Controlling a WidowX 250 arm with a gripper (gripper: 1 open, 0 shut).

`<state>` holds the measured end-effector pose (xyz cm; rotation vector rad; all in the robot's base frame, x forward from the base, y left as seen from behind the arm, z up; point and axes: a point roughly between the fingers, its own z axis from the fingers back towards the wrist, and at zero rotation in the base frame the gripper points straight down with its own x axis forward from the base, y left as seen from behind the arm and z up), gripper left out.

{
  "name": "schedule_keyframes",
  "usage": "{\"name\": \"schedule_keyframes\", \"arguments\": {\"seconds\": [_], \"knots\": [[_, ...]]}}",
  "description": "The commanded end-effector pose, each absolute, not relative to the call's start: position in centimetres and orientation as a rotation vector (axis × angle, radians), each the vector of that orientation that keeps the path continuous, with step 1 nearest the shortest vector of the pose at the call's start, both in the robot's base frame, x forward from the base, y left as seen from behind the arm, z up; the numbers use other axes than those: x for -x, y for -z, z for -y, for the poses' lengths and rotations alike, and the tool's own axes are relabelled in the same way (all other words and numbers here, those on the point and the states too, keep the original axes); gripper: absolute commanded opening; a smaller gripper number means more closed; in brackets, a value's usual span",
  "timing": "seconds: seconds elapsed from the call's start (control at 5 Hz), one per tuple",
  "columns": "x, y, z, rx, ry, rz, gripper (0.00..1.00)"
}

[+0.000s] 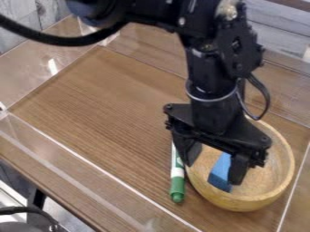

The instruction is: Put the blue block in the brown bowl

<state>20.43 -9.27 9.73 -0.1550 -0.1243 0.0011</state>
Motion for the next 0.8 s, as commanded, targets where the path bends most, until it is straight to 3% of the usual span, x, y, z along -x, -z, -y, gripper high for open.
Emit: {"name": "schedule_keyframes", "arguments": {"seconds": [0.0, 0.6], "knots": [[-21.53, -11.04, 9.24, 0.171, -0.003, 0.167, 1.0], [-21.72, -11.12, 8.44, 0.168, -0.003, 0.155, 1.0]]}}
